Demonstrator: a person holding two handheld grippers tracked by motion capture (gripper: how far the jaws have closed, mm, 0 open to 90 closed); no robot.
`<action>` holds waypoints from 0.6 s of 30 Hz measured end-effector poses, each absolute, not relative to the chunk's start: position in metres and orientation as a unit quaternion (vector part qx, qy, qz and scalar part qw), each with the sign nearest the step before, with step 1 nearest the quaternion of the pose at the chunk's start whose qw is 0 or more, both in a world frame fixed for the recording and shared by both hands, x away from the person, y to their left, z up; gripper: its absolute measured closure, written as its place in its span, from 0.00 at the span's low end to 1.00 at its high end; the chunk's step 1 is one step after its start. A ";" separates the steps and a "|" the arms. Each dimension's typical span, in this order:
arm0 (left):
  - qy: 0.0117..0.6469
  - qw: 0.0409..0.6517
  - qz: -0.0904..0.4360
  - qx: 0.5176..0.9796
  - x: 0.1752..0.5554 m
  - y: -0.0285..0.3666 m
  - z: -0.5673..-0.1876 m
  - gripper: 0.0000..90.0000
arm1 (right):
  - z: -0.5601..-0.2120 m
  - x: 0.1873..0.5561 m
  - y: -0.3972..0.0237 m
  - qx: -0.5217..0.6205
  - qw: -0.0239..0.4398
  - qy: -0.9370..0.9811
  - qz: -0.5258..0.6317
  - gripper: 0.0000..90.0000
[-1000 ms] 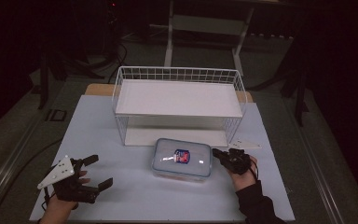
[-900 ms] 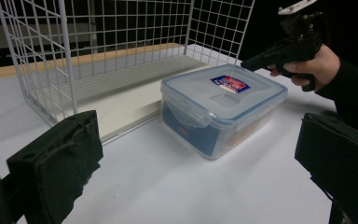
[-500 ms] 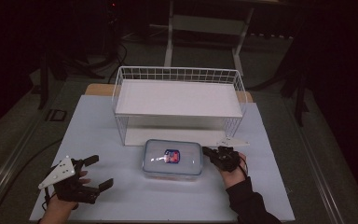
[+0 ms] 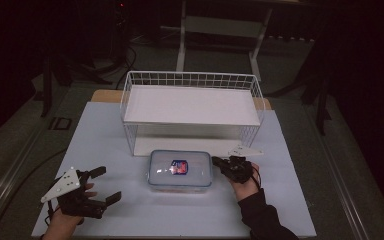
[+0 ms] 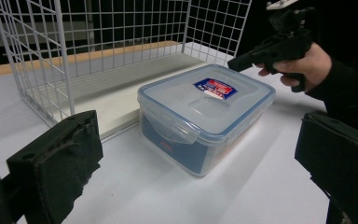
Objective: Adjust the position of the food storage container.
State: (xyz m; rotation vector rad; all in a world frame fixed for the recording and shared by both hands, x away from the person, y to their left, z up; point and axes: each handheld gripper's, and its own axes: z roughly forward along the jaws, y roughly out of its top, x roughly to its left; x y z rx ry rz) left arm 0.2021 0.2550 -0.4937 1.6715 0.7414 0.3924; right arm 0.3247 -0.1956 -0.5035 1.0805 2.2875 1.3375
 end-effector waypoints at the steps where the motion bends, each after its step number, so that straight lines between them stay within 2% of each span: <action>1: 0.319 0.594 0.169 0.719 0.202 0.255 -0.494 0.00 | -0.502 0.322 -0.196 0.372 0.139 0.792 0.464 1.00; 10: 0.317 0.594 0.167 0.720 0.202 0.253 -0.493 0.01 | -0.492 0.302 -0.199 0.357 0.141 0.792 0.475 0.94; 15: 0.320 0.591 0.162 0.722 0.203 0.250 -0.492 0.00 | -0.487 0.292 -0.203 0.349 0.148 0.791 0.480 0.84; 18: 0.327 0.586 0.163 0.723 0.204 0.248 -0.491 0.00 | -0.485 0.289 -0.206 0.344 0.157 0.790 0.483 0.69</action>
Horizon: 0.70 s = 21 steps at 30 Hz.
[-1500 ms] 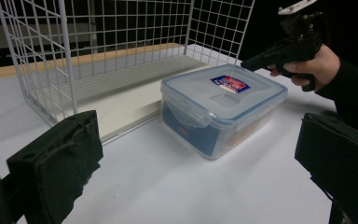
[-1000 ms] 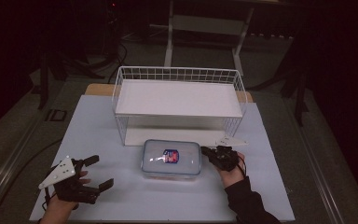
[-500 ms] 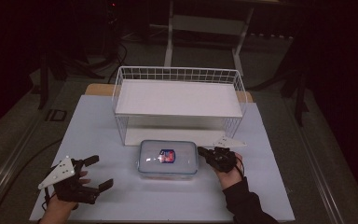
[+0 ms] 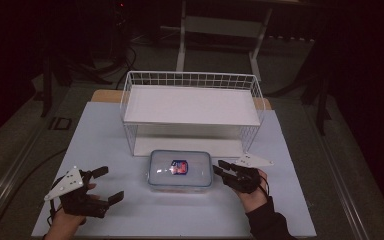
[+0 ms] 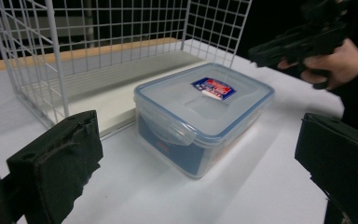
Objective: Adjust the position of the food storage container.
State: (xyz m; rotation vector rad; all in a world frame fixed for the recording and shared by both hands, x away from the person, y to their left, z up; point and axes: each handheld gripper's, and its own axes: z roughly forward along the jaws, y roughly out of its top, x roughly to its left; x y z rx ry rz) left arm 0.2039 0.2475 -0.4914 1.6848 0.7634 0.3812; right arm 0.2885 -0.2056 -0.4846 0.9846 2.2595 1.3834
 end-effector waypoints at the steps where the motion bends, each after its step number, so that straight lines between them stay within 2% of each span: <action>1: 0.329 0.585 0.163 0.723 0.204 0.247 -0.491 0.01 | -0.484 0.287 -0.207 0.343 0.159 0.788 0.486 0.61; 4: 0.337 0.577 0.162 0.726 0.207 0.241 -0.488 0.01 | -0.481 0.284 -0.210 0.347 0.158 0.783 0.491 0.44; 7: 0.342 0.570 0.145 0.732 0.211 0.233 -0.485 0.01 | -0.478 0.278 -0.214 0.349 0.181 0.777 0.491 0.31; 11: 0.352 0.549 0.127 0.747 0.218 0.216 -0.480 0.01 | -0.473 0.271 -0.221 0.341 0.172 0.767 0.516 0.14; 15: 0.357 0.517 0.118 0.769 0.228 0.201 -0.476 0.01 | -0.468 0.265 -0.225 0.332 0.181 0.756 0.534 0.15; 21: 0.389 0.515 0.073 0.760 0.246 0.182 -0.476 0.01 | -0.461 0.255 -0.232 0.315 0.201 0.751 0.545 0.16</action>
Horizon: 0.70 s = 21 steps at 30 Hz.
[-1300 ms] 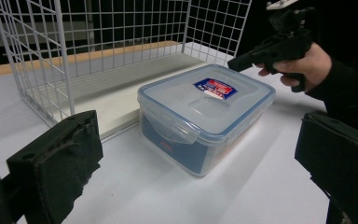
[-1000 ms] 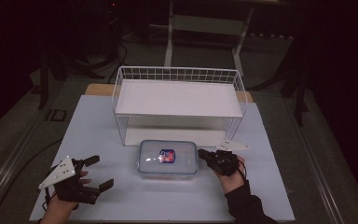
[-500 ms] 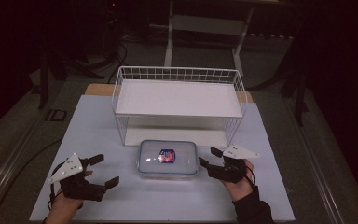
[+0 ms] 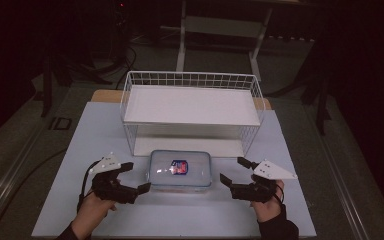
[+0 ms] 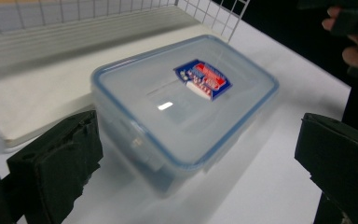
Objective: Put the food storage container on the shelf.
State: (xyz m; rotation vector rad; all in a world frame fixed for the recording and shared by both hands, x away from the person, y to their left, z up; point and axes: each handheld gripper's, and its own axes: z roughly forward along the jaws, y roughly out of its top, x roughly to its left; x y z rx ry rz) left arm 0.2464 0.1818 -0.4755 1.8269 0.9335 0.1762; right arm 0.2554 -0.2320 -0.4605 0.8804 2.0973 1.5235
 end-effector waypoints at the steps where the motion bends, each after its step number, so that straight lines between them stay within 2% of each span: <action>1: 0.393 0.517 0.065 0.758 0.250 0.179 -0.476 0.01 | -0.460 0.254 -0.232 0.312 0.205 0.750 0.546 0.16; 6: 0.414 0.507 0.075 0.753 0.262 0.171 -0.478 0.01 | -0.457 0.249 -0.232 0.303 0.229 0.747 0.546 0.18; 10: 0.456 0.515 0.004 0.725 0.276 0.177 -0.482 0.01 | -0.458 0.251 -0.235 0.315 0.222 0.740 0.552 0.20; 16: 0.486 0.506 -0.047 0.711 0.289 0.183 -0.490 0.01 | -0.461 0.254 -0.236 0.307 0.216 0.741 0.557 0.20; 17: 0.496 0.505 -0.062 0.704 0.294 0.185 -0.494 0.01 | -0.462 0.254 -0.234 0.297 0.217 0.743 0.559 0.17; 19: 0.508 0.506 -0.078 0.693 0.298 0.186 -0.498 0.01 | -0.462 0.253 -0.232 0.292 0.223 0.748 0.553 0.16; 21: 0.512 0.507 -0.094 0.687 0.300 0.186 -0.503 0.01 | -0.462 0.252 -0.229 0.293 0.206 0.754 0.551 0.16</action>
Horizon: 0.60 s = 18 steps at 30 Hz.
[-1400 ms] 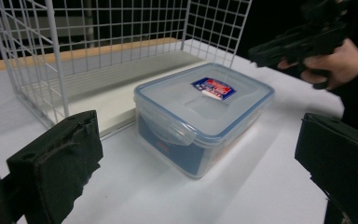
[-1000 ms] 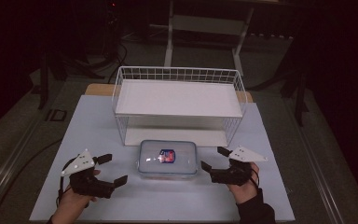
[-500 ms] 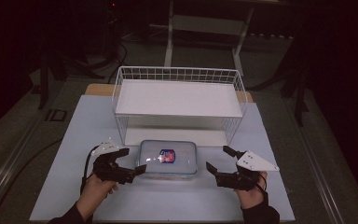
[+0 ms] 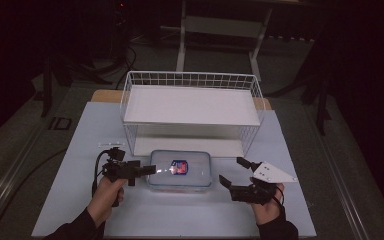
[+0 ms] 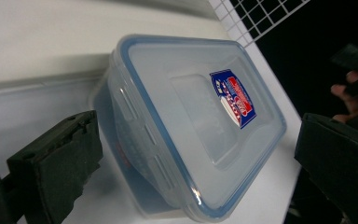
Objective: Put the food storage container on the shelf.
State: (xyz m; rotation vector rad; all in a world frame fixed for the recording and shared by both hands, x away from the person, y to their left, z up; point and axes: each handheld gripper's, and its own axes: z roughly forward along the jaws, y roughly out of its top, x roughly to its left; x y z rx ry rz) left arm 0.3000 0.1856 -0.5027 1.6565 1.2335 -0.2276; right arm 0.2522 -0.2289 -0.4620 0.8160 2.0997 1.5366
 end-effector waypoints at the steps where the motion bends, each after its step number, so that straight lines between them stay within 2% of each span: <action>1: 0.515 0.508 -0.096 0.684 0.301 0.185 -0.505 0.02 | -0.462 0.252 -0.228 0.295 0.201 0.758 0.547 0.15; 4: 0.528 0.507 -0.119 0.670 0.305 0.186 -0.510 0.02 | -0.464 0.252 -0.224 0.299 0.178 0.766 0.540 0.11; 9: 0.547 0.516 -0.144 0.643 0.311 0.192 -0.518 0.07 | -0.465 0.251 -0.217 0.293 0.179 0.772 0.535 0.11; 11: 0.551 0.513 -0.157 0.639 0.313 0.195 -0.521 0.17 | -0.467 0.252 -0.216 0.293 0.173 0.776 0.531 0.11; 13: 0.551 0.513 -0.157 0.639 0.313 0.195 -0.521 0.18 | -0.468 0.252 -0.215 0.294 0.171 0.777 0.530 0.11; 14: 0.558 0.505 -0.171 0.636 0.315 0.195 -0.525 0.28 | -0.469 0.253 -0.215 0.296 0.166 0.778 0.529 0.11; 18: 0.565 0.492 -0.190 0.635 0.318 0.195 -0.530 0.41 | -0.471 0.254 -0.214 0.299 0.163 0.780 0.525 0.11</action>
